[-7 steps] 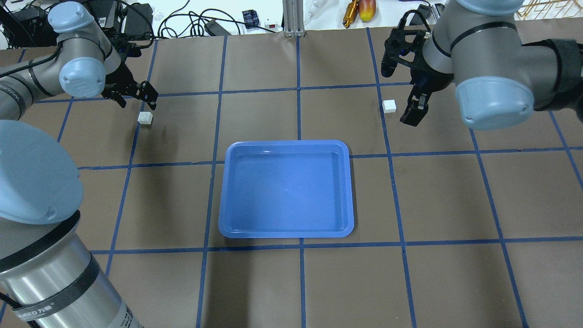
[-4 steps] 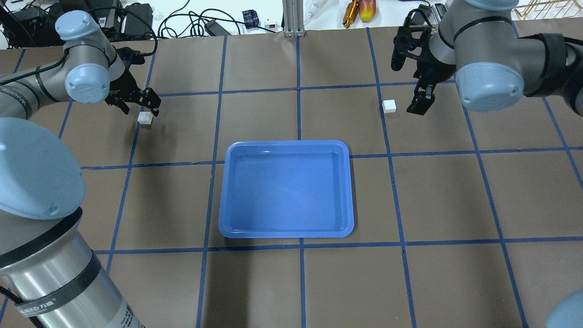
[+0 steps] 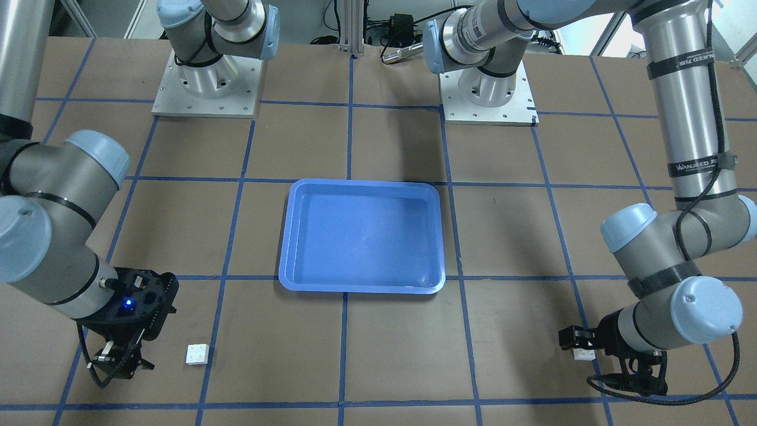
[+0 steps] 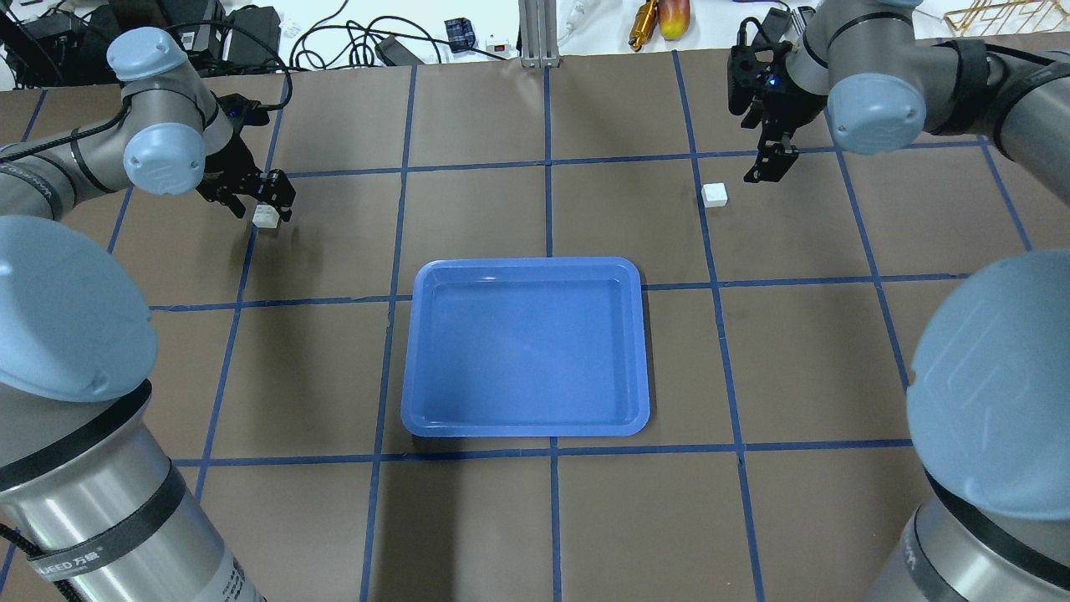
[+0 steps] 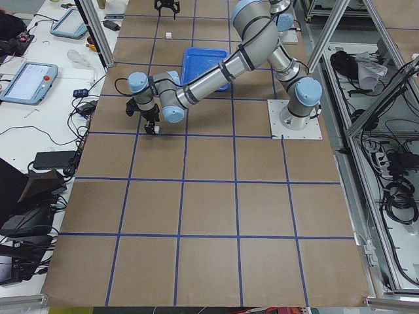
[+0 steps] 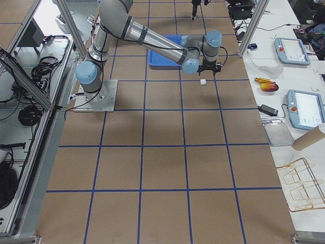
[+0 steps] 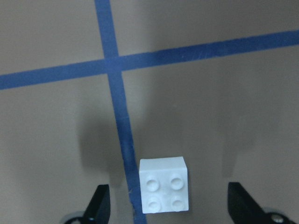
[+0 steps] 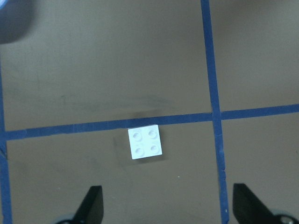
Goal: Assemble white blocks and place on blue tray
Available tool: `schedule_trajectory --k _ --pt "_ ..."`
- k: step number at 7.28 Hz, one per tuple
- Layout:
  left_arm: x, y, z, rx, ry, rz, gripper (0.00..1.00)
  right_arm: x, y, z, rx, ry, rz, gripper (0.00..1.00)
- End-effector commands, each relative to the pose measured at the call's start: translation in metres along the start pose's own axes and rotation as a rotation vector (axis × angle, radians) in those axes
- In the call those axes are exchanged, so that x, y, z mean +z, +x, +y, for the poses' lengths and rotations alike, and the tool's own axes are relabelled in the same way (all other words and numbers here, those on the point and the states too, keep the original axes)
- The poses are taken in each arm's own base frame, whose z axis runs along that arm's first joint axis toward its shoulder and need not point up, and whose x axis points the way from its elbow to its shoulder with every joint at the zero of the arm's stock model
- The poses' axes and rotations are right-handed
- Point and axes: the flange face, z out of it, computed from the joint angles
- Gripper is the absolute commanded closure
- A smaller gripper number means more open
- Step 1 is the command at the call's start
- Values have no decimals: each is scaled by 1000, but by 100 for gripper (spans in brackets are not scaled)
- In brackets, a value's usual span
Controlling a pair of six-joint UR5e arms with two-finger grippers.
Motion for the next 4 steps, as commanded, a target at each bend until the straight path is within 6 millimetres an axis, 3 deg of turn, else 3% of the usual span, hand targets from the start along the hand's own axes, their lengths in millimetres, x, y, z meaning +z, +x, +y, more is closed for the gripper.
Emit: schedule_trajectory --k 1,2,3,4 --pt "2 0 -1 2 2 -1 24 32 25 47 -100 161 -8 4" --pt "2 -1 -1 2 1 -6 46 47 25 62 -78 244 -52 7" --pt "3 -1 -1 2 -3 -11 63 58 25 61 -63 296 -69 7" --pt "1 -2 -2 5 1 -14 68 66 18 61 -36 316 -131 15"
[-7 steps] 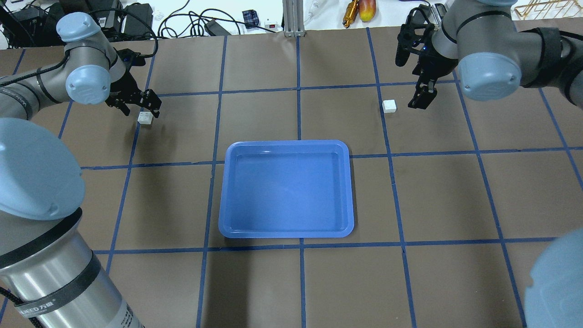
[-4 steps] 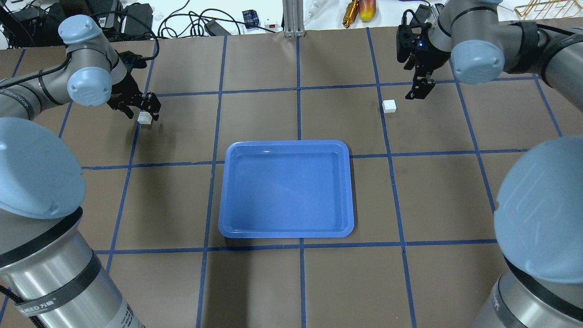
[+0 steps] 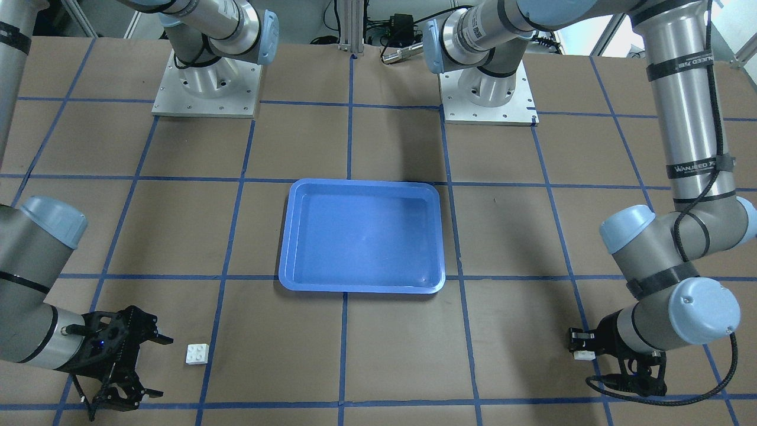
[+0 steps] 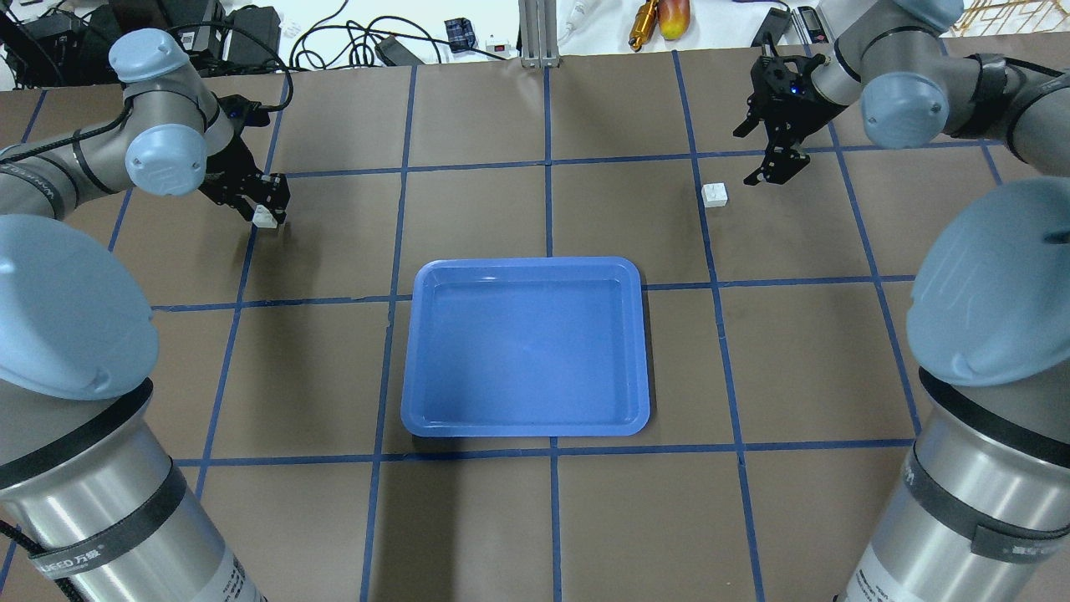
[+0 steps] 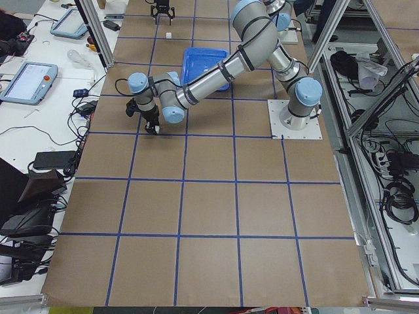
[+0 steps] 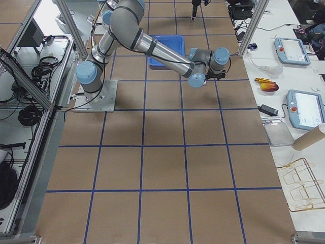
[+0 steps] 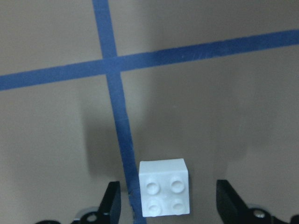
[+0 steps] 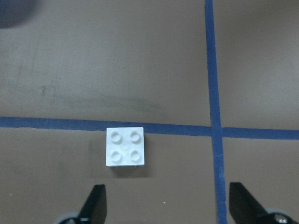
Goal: Assemble white blocks and place on blue tray
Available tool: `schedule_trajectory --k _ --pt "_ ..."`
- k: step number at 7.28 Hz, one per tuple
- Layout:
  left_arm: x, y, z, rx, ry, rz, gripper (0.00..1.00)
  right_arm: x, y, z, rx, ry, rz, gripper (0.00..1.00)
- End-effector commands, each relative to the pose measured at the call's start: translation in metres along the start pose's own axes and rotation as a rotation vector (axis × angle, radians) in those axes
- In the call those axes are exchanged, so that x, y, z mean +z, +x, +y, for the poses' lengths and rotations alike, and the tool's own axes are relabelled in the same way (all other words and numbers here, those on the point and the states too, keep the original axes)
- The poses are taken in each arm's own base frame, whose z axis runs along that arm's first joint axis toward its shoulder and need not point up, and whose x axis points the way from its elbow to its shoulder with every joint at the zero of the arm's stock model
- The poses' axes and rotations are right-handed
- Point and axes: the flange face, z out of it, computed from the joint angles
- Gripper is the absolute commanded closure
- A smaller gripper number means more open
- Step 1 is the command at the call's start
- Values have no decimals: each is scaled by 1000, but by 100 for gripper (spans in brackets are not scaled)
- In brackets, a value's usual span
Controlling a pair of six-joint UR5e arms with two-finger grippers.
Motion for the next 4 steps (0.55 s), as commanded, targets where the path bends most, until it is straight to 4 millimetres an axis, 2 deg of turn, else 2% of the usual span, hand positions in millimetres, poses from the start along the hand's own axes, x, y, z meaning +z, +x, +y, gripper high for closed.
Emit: schedule_trajectory --k 1,2,3,4 --pt "3 1 2 7 -7 3 85 13 -6 5 42 52 -62 15" --pt "-3 0 0 7 4 -2 89 23 -9 9 54 58 -79 14" --pt "-22 8 1 8 21 -7 91 29 -8 12 60 62 -87 13" --pt "-42 30 4 33 24 -14 91 31 -9 13 62 62 -88 13"
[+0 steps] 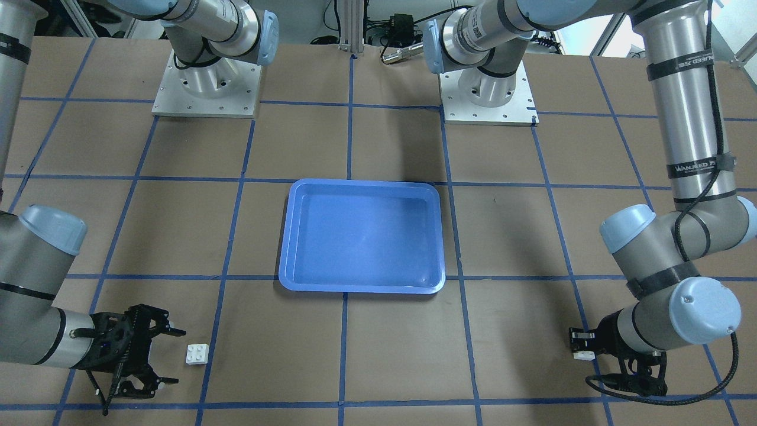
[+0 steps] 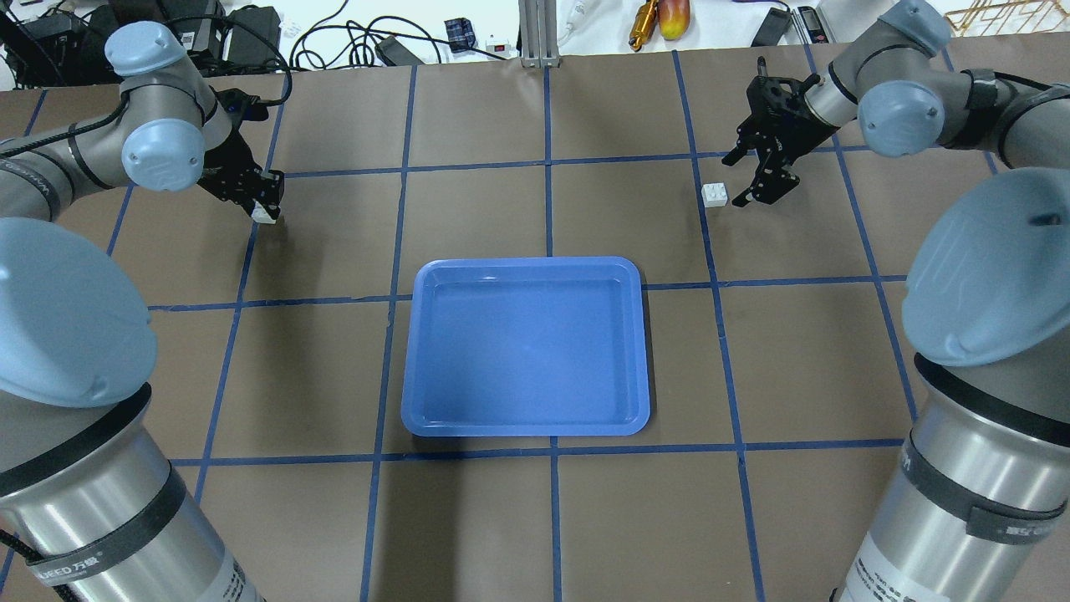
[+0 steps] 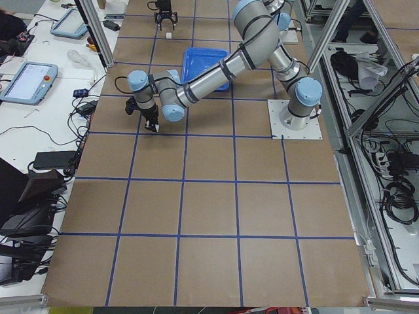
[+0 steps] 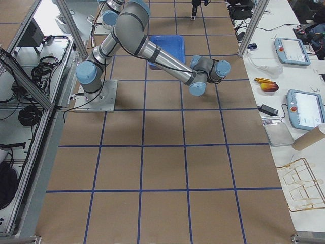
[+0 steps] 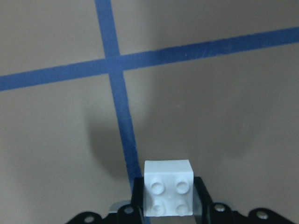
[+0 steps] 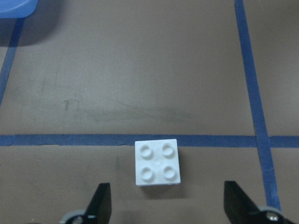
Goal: Assemble white blocks and place on blue tray
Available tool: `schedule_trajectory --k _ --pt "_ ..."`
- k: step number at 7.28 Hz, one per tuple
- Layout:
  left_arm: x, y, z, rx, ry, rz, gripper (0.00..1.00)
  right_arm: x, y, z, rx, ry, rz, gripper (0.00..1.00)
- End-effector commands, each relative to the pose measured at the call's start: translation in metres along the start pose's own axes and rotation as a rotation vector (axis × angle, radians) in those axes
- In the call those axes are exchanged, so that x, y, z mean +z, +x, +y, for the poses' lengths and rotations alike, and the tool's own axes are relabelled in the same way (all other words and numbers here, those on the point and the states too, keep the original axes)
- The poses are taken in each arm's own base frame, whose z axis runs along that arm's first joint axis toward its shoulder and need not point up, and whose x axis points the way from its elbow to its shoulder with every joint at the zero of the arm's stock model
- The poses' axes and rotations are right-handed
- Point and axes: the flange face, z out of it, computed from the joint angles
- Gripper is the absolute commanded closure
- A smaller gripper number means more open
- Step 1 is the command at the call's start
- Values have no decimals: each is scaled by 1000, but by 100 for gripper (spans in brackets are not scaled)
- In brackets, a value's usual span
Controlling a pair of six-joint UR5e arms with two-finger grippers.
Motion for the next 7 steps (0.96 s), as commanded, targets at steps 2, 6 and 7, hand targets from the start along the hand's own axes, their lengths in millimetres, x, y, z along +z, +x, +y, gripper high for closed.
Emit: schedule_trajectory --k 2,6,7 --pt "-55 96 12 18 3 -9 91 7 -2 -1 4 -9 -19 14" --pt "-83 230 55 20 23 2 91 16 -3 -9 -26 -9 -23 48" --pt "-80 249 70 -5 11 52 91 16 -3 -9 -27 -9 -22 50"
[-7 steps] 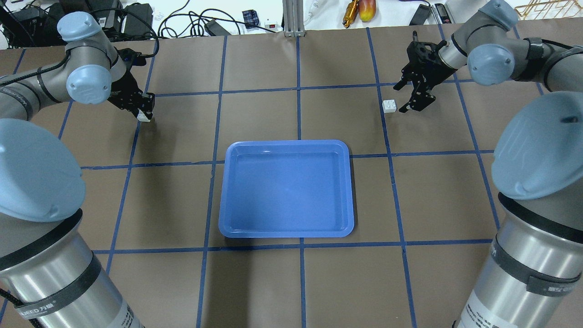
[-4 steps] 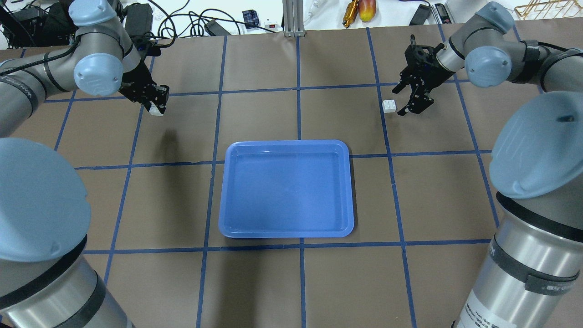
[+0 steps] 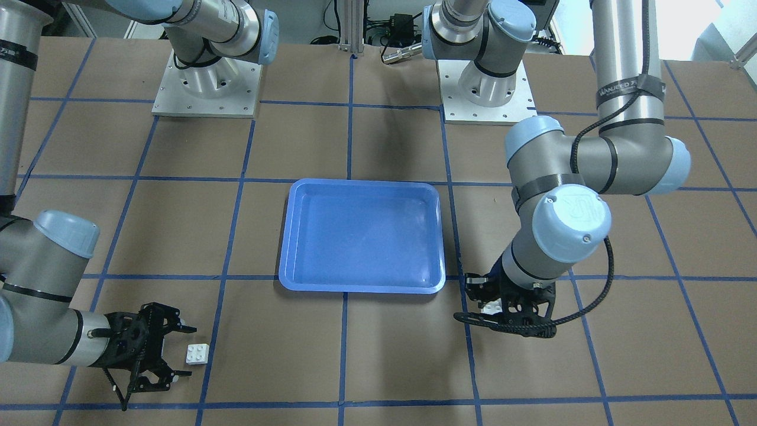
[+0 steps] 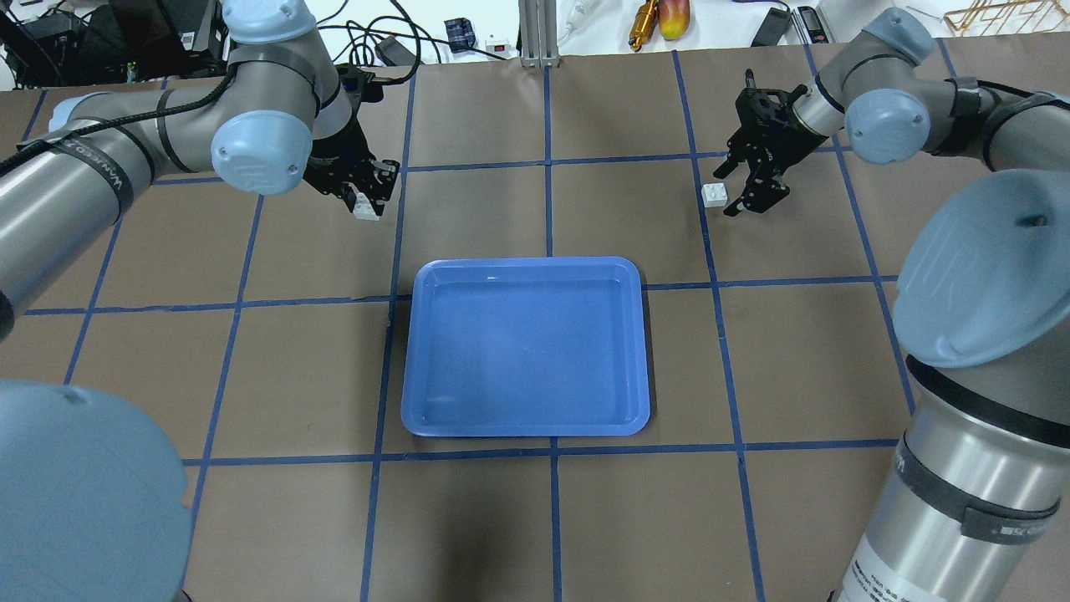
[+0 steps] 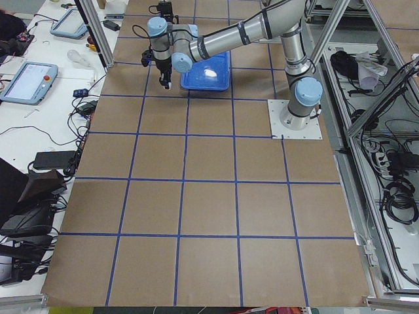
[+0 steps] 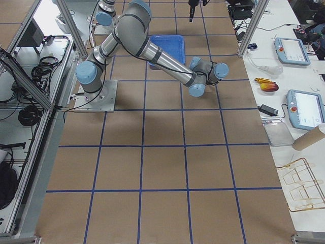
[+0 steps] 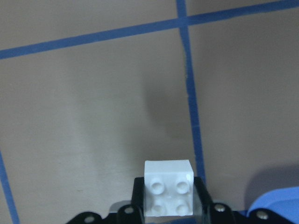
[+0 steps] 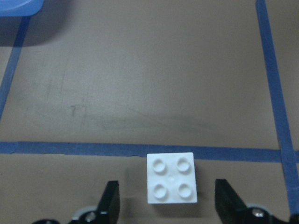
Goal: Assemble white blocks and place on blue tray
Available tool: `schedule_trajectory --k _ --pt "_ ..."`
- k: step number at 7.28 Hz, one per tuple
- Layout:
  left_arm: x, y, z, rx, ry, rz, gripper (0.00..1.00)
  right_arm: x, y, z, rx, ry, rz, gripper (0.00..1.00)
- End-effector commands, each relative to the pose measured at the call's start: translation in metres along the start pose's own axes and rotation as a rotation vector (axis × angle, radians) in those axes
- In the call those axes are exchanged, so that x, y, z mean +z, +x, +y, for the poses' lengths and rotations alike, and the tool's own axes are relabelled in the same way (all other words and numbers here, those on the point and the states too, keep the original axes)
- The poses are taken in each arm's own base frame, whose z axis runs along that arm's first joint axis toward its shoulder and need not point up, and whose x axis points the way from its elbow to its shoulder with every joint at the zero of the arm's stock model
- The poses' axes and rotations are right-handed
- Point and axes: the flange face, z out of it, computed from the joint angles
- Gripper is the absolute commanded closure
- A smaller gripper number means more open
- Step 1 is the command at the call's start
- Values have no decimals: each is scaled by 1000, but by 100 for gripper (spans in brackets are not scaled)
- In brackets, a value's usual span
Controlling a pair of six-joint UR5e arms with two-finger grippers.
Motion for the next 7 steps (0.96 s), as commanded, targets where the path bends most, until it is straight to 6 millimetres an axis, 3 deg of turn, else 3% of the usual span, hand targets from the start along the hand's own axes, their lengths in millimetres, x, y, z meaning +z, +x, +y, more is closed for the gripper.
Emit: schedule_trajectory --k 1,2,4,5,7 --pt "15 43 36 -28 -37 88 91 -1 1 -2 -10 -4 4 82" --pt "21 54 45 -45 -40 87 91 -2 0 -2 -10 -19 2 100" --pt "20 98 58 -63 -44 84 91 -6 1 -7 -16 -25 10 100" --pt "22 122 64 -83 -48 81 92 -7 2 -21 -25 -27 12 100" --pt "33 142 66 -115 -55 81 92 -38 -9 -55 -54 -37 37 100"
